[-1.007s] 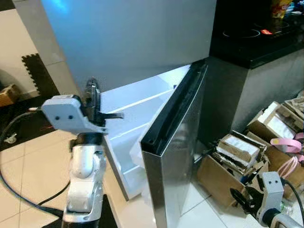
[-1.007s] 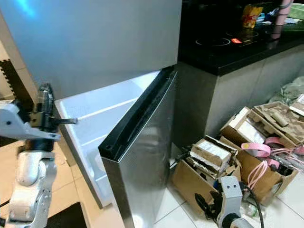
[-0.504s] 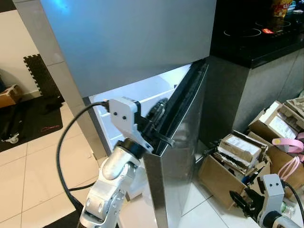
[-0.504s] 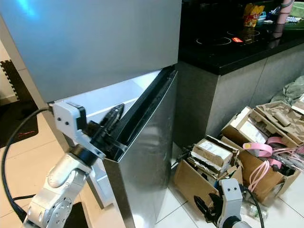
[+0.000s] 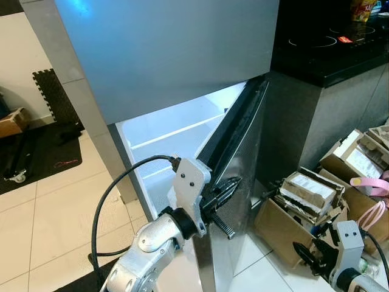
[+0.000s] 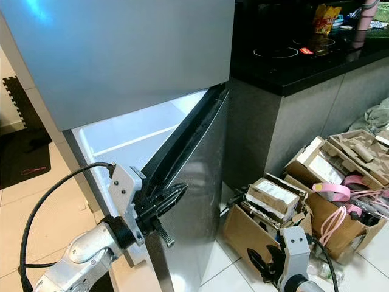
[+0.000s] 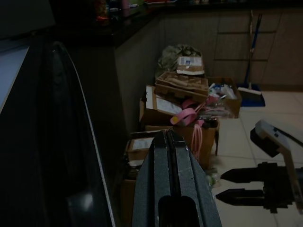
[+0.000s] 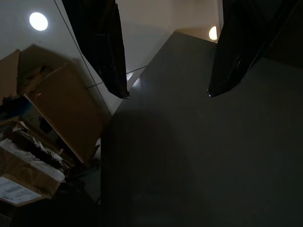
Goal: Restocking fridge
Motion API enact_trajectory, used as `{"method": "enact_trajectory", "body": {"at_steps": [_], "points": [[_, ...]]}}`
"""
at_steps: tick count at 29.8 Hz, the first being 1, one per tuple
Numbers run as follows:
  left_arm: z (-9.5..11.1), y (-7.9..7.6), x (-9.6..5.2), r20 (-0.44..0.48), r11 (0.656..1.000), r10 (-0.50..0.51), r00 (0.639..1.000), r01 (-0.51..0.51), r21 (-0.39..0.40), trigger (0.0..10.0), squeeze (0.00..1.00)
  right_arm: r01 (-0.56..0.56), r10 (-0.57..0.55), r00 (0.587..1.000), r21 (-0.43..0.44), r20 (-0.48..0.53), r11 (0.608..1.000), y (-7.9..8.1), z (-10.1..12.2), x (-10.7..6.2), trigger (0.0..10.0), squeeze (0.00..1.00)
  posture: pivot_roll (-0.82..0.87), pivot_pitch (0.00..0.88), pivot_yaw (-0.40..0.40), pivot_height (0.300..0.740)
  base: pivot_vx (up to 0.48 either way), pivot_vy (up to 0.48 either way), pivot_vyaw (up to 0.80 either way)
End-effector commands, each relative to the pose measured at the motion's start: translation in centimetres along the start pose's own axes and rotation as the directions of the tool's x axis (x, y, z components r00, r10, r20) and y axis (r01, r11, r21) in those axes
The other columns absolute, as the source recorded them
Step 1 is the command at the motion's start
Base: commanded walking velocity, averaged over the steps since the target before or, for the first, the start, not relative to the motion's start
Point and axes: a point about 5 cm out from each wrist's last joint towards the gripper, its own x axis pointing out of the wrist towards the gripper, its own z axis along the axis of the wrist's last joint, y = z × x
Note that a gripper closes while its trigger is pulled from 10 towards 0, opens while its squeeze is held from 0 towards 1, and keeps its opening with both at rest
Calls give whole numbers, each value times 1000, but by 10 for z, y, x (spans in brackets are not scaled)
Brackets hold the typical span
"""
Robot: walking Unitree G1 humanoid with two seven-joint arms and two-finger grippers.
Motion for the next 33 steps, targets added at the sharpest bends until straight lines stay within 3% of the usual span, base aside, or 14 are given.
{"method": "enact_trajectory", "body": {"at_steps": [1, 7, 11, 12, 13, 15, 19, 20, 21, 22, 23, 26, 30, 33], "points": [[-16, 3, -7, -85, 1000, 24, 996, -24, 5, 10000, 0, 1, -1, 1000, 15, -8, 1000, 0, -3, -2, 10000, 0, -50, 139, 92, 740, 0, 0, 0], [-27, 29, -17, -125, 967, 245, 961, -234, 96, 10000, 0, -1, 1, 1000, 17, -4, 1000, 1, -3, -2, 10000, 0, -49, 140, 90, 740, 0, 0, 0], [-29, 51, -28, -116, 902, 412, 904, -387, 193, 10000, 0, -8, 8, 1000, 20, 0, 1000, 2, -2, -1, 10000, 0, -47, 140, 89, 740, 0, 0, 0], [-28, 60, -32, -109, 858, 486, 867, -450, 247, 10000, 0, -10, 10, 1000, 21, 0, 1000, 3, -2, -1, 10000, 0, -46, 140, 89, 740, 0, 0, 0], [-28, 60, -32, -109, 858, 486, 867, -450, 247, 10000, 0, -10, 10, 1000, 21, 0, 1000, 3, -2, -1, 10000, 0, -46, 140, 89, 740, 0, 0, 0], [-25, 73, -40, -90, 775, 592, 801, -536, 334, 10000, 0, -14, 14, 1000, 22, 0, 1000, 4, -3, -1, 10000, 0, -45, 140, 89, 740, 0, 0, 0], [-17, 107, -69, -15, 479, 821, 571, -674, 562, 10000, 0, -20, 20, 1000, 26, 2, 999, 6, -4, -1, 10000, 0, -46, 140, 92, 740, 0, 0, 0], [-17, 107, -69, -15, 479, 821, 571, -674, 562, 10000, 0, -20, 20, 1000, 26, 2, 999, 6, -4, -1, 10000, 0, -46, 140, 92, 740, 0, 0, 0], [-18, 113, -77, -4, 408, 858, 514, -677, 612, 10000, 0, -22, 22, 1000, 26, 4, 999, 6, -3, -1, 10000, 0, -46, 139, 94, 740, 0, 0, 0], [-18, 113, -77, -4, 408, 858, 514, -677, 612, 10000, 0, -22, 22, 1000, 26, 4, 999, 6, -3, -1, 10000, 0, -46, 139, 94, 740, 0, 0, 0], [-19, 117, -83, 6, 362, 884, 468, -693, 624, 10000, 0, -23, 23, 1000, 27, 5, 999, 6, -3, -1, 10000, 0, -47, 139, 94, 740, 0, 0, 0], [-21, 121, -92, 17, 302, 916, 401, -716, 630, 10000, 0, -26, 26, 1000, 27, 8, 999, 7, -3, -1, 10000, 0, -48, 140, 94, 740, 0, 0, 0], [-30, 121, -96, -38, 327, 927, 374, -752, 572, 10000, 0, -32, 31, 999, 27, 10, 999, 7, -2, -1, 10000, 0, -46, 140, 93, 740, 0, 0, 0], [-51, 110, -87, -179, 481, 874, 451, -761, 435, 10000, 0, -49, 49, 999, 26, 14, 998, 10, -2, -1, 10000, 0, -42, 142, 90, 740, 0, 0, 0]]}}
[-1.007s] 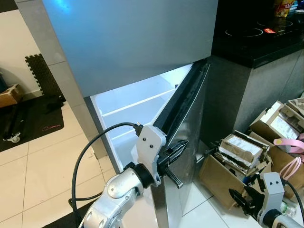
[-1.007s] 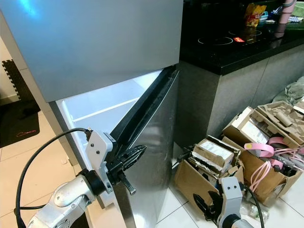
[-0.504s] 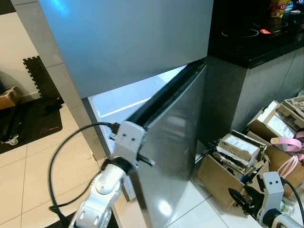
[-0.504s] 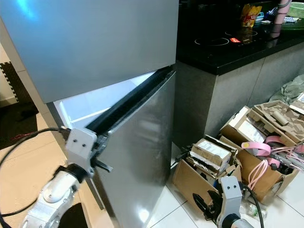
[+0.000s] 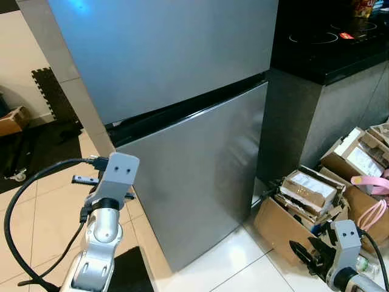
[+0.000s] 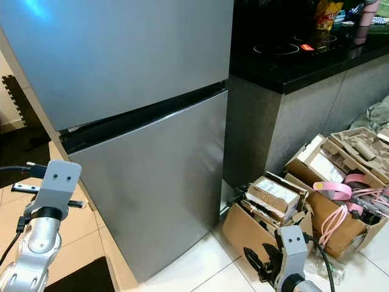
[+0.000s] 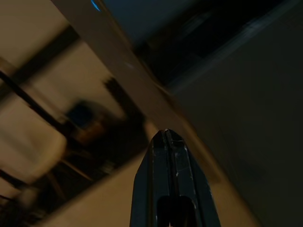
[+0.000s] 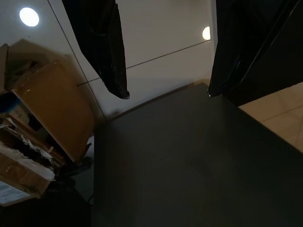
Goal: Restocking fridge
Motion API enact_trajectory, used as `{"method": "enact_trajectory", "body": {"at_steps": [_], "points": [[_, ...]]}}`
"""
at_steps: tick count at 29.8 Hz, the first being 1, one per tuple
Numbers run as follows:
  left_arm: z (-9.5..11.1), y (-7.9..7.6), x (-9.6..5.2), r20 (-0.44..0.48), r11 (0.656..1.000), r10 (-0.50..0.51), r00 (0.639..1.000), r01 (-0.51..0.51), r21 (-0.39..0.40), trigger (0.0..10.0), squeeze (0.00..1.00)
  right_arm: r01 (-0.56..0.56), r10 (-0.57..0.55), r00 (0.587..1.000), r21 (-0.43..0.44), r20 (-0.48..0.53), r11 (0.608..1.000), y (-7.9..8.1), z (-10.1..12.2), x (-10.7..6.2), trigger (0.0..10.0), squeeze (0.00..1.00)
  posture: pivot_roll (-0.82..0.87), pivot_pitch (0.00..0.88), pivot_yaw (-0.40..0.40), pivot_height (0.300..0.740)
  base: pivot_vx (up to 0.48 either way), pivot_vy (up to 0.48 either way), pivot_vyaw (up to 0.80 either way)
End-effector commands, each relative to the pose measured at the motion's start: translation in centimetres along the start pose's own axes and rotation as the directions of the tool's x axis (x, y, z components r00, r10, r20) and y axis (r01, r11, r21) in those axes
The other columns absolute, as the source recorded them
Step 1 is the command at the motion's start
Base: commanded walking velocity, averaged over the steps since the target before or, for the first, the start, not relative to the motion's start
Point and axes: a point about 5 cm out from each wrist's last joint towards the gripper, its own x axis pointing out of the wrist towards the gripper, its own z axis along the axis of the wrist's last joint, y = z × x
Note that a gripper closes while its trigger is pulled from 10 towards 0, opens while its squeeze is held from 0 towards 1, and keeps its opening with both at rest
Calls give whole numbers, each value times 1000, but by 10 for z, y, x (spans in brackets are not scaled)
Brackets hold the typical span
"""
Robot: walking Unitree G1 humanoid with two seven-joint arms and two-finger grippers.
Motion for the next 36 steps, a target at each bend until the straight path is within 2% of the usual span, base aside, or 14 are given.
{"method": "enact_trajectory", "body": {"at_steps": [1, 3, 5, 6, 7, 8, 10, 11, 16, 22, 27, 31, 32, 36], "points": [[-15, -12, -5, -82, 995, -85, 993, 80, -61, 10000, 0, -16, 16, 1000, 18, -1, 1000, 3, -2, -2, 10000, 0, -42, 142, 90, 740, 0, 0, 0], [-29, -28, -11, -175, 980, -188, 966, 172, -104, 10000, 0, -35, 35, 999, 11, 2, 999, 7, -1, 0, 10000, 0, -42, 142, 90, 740, 0, 0, 0], [-35, -32, -14, -213, 975, -207, 955, 184, -122, 10000, 0, -45, 45, 999, 5, 3, 999, 8, -1, 0, 10000, 0, -45, 145, 92, 740, 0, 0, 0], [-35, -32, -14, -213, 975, -207, 955, 184, -122, 10000, 0, -45, 45, 999, 5, 3, 999, 8, -1, 0, 10000, 0, -45, 145, 92, 740, 0, 0, 0], [-47, -41, -20, -295, 962, -217, 930, 153, -225, 10000, 0, -75, 76, 997, -41, 11, 996, 17, 4, 4, 10000, 0, -47, 149, 93, 740, 0, 0, 0], [-50, -43, -21, -313, 956, -215, 925, 134, -260, 10000, 0, -85, 86, 996, -55, 15, 995, 20, 6, 5, 10000, 0, -47, 149, 93, 740, 0, 0, 0], [-54, -42, -20, -322, 954, -191, 927, 99, -282, 10000, 0, -90, 92, 996, -67, 24, 994, 23, 8, 7, 10000, 0, -46, 150, 89, 740, 0, 0, 0], [-55, -38, -16, -300, 947, -156, 941, 56, -316, 10000, 0, -89, 92, 995, -66, 42, 994, 26, 11, 9, 10000, 0, -45, 151, 85, 740, 0, 0, 0], [-55, -34, -6, -294, 942, -131, 947, 26, -335, 10000, 0, -81, 85, 994, -67, 72, 994, 32, 16, 15, 10000, 0, -43, 153, 77, 740, 0, 0, 0], [-59, -23, 11, -237, 961, -85, 968, 17, -275, 10000, 0, -51, 58, 992, -62, 111, 997, 37, 22, 21, 10000, 0, -44, 158, 65, 740, 0, 0, 0], [-59, -14, 31, -219, 947, -104, 970, 30, -319, 10000, 0, -58, 68, 989, -78, 132, 995, 43, 29, 26, 10000, 0, -45, 166, 63, 740, 0, 0, 0], [-58, -14, 38, -211, 945, -124, 970, 50, -324, 10000, 0, -67, 80, 987, -88, 142, 994, 48, 33, 29, 10000, 0, -48, 172, 61, 740, 0, 0, 0], [-58, -12, 47, -194, 944, -128, 973, 59, -325, 10000, 0, -79, 94, 983, -100, 157, 992, 55, 38, 33, 10000, 0, -46, 182, 55, 740, 0, 0, 0], [-55, -4, 58, -178, 947, -113, 978, 52, -317, 10000, 0, -82, 100, 980, -106, 171, 991, 58, 43, 36, 10000, 0, -45, 195, 47, 740, 0, 0, 0]]}}
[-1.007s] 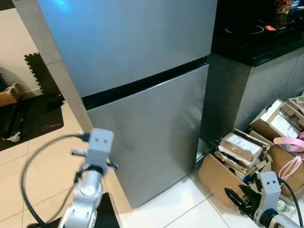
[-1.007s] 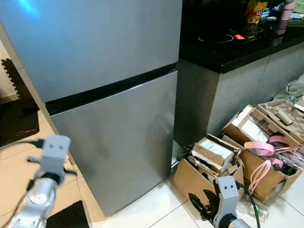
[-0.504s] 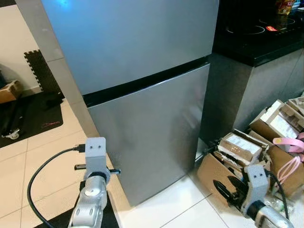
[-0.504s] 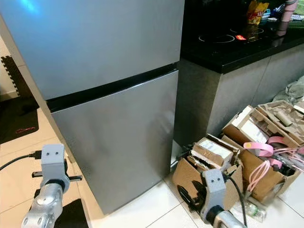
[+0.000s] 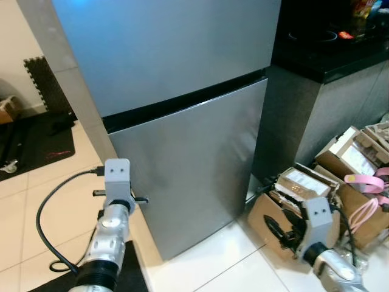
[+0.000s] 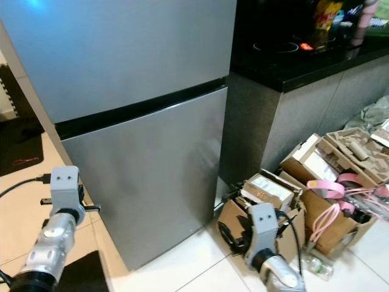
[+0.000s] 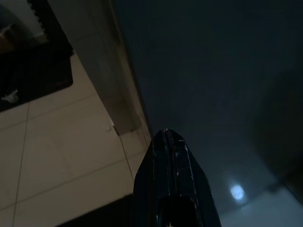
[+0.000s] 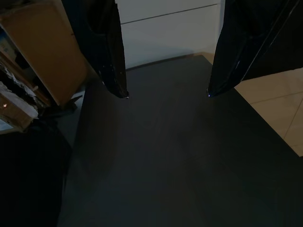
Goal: Restocking fridge
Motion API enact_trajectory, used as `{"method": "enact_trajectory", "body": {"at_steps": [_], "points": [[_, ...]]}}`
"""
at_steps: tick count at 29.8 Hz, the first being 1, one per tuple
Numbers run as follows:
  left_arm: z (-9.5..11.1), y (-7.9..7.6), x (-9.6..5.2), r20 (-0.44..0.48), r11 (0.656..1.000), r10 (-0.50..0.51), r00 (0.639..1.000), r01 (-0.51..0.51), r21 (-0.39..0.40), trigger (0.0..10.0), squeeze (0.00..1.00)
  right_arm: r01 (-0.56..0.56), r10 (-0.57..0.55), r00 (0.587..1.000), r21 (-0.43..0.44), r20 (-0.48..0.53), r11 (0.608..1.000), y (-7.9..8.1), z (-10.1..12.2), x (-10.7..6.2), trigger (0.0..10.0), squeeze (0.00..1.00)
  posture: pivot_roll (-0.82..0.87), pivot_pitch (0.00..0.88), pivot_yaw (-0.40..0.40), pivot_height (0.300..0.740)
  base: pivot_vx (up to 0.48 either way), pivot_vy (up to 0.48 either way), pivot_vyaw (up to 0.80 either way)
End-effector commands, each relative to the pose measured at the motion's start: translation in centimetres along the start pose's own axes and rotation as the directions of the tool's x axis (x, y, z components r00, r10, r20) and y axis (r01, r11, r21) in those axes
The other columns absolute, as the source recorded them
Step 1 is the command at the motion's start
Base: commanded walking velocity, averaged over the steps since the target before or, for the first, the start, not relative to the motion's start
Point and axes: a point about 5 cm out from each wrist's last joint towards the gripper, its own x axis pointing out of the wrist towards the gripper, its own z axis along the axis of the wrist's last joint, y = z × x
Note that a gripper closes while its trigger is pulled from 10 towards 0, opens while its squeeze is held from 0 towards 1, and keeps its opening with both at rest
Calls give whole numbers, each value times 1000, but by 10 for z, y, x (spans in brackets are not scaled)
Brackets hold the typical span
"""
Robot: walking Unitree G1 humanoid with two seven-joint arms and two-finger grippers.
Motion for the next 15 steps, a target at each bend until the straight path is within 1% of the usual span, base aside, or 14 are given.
{"method": "enact_trajectory", "body": {"at_steps": [1, 3, 4, 6, 7, 9, 12, 15], "points": [[0, 15, 4, 0, 999, 27, 1000, -27, 23, 10000, 0, 0, 0, 1000, -5, 3, 1000, 2, 2, 1, 10000, 0, -43, 204, 42, 740, 0, 0, 0], [9, 20, 11, 14, 999, 31, 999, -31, 24, 10000, 0, 3, -3, 1000, -7, 13, 1000, 3, 5, 2, 10000, 0, -41, 217, 36, 740, 0, 0, 0], [9, 20, 11, 14, 999, 31, 999, -31, 24, 10000, 0, 3, -3, 1000, -7, 13, 1000, 3, 5, 2, 10000, 0, -41, 217, 36, 740, 0, 0, 0], [22, 25, 18, 38, 999, 27, 999, -29, 41, 10000, 0, 8, -8, 1000, -8, 27, 1000, 4, 9, 2, 10000, 0, -41, 239, 31, 740, 0, 0, 0], [22, 25, 18, 38, 999, 27, 999, -29, 41, 10000, 0, 8, -8, 1000, -8, 27, 1000, 4, 9, 2, 10000, 0, -41, 239, 31, 740, 0, 0, 0], [35, 27, 24, 65, 999, 16, 998, -20, 49, 10000, 0, 13, -13, 999, -8, 38, 1000, 5, 12, 0, 10000, 0, -41, 255, 29, 740, 0, 0, 0], [40, 27, 26, 76, 998, 10, 997, -14, 55, 10000, 0, 18, -18, 999, -6, 44, 1000, 5, 13, -1, 10000, 0, -41, 263, 29, 740, 0, 0, 0], [50, 28, 30, 97, 998, 0, 995, -7, 63, 10000, 0, 26, -25, 998, -2, 53, 1000, 6, 15, -2, 10000, 0, -46, 278, 32, 740, 0, 0, 0]]}}
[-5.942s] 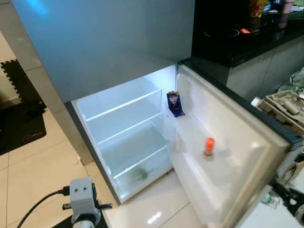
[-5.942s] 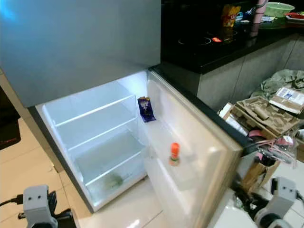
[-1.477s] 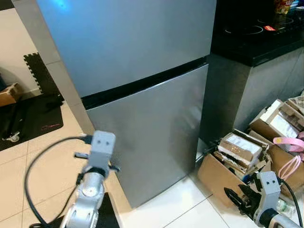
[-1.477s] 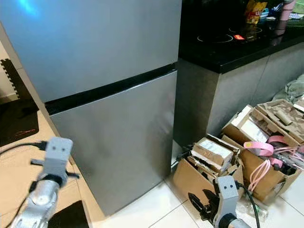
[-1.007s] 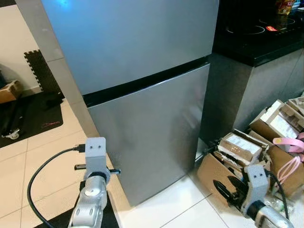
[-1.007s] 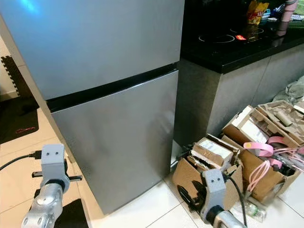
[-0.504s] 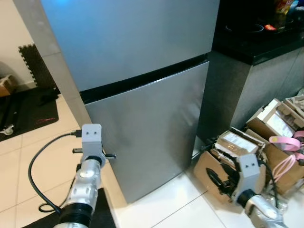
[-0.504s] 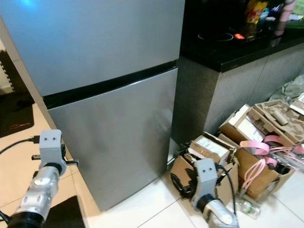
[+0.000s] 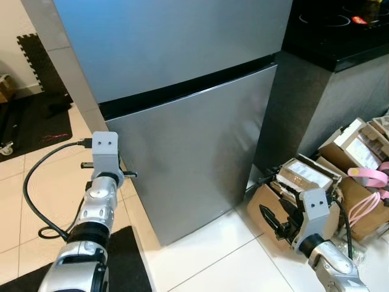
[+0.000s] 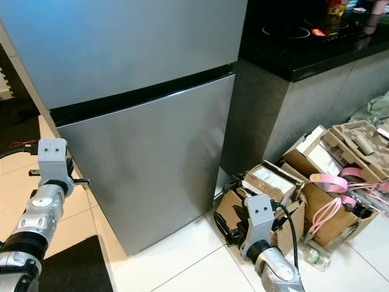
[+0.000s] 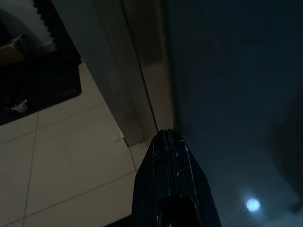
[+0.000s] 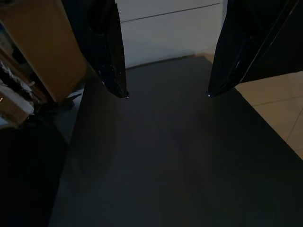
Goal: Restocking fridge
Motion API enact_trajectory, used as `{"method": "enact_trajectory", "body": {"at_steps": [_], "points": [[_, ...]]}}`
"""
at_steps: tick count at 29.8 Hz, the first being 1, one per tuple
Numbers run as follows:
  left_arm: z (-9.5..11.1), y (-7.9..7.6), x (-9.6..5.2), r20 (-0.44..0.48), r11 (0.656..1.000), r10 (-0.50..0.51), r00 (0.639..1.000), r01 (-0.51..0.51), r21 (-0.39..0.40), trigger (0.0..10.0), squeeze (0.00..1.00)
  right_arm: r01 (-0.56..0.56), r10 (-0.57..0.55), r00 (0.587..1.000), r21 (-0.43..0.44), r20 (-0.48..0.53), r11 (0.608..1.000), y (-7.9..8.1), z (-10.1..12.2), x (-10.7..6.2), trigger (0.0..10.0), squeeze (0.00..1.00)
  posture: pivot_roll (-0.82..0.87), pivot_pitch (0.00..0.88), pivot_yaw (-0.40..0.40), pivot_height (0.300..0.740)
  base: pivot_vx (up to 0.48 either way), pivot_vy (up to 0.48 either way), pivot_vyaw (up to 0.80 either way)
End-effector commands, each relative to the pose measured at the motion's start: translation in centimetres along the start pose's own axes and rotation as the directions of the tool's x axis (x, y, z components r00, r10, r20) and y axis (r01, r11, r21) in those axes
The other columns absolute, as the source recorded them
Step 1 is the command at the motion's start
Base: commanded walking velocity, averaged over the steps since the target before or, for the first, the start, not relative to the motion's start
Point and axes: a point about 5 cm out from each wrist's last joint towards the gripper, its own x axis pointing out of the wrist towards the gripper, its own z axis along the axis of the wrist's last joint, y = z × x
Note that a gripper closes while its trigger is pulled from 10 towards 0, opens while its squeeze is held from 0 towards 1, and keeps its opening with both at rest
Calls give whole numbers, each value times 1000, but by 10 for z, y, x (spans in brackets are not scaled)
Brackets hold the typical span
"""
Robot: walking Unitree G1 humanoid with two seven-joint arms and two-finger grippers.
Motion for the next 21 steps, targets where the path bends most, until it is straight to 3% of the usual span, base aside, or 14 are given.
{"method": "enact_trajectory", "body": {"at_steps": [1, 13, 18, 20, 21], "points": [[0, 7, 1, -3, 1000, 0, 1000, 0, 28, 10000, 0, 11, -11, 1000, 17, -9, 1000, 1, -3, -4, 10000, 0, -46, 278, 32, 740, 0, 0, 0], [15, 10, 9, 17, 999, -19, 1000, 18, 43, 10000, 0, 36, -36, 999, 21, 8, 999, -2, 3, -7, 10000, 0, -57, 269, 49, 740, 0, 0, 0], [9, -1, 8, 14, 997, -71, 997, 71, 14, 10000, 0, 40, -40, 999, 23, 9, 999, -2, 2, -9, 10000, 0, -58, 260, 60, 740, 0, 0, 0], [-3, -18, 3, 15, 993, -121, 993, 121, -12, 10000, 0, 42, -42, 999, 28, 8, 999, -1, 1, -11, 10000, 0, -60, 251, 64, 740, 0, 0, 0], [-3, -18, 3, 15, 993, -121, 993, 121, -12, 10000, 0, 42, -42, 999, 28, 8, 999, -1, 1, -11, 10000, 0, -60, 251, 64, 740, 0, 0, 0]]}}
